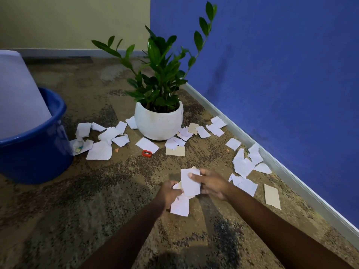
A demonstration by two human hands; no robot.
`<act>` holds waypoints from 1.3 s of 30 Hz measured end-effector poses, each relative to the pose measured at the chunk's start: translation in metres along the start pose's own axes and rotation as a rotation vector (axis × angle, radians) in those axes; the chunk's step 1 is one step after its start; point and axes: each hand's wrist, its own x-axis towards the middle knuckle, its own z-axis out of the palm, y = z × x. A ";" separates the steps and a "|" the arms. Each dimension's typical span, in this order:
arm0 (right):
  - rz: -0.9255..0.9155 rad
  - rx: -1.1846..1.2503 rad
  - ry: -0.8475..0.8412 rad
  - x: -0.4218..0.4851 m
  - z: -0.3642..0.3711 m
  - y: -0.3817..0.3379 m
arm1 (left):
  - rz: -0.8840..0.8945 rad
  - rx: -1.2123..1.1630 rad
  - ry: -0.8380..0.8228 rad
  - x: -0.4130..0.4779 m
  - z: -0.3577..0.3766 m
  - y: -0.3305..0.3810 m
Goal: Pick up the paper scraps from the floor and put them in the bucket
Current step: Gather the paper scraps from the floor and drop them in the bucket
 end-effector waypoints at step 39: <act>-0.235 0.156 -0.266 0.029 0.310 -0.213 | 0.175 -0.145 1.191 -0.054 -0.290 0.101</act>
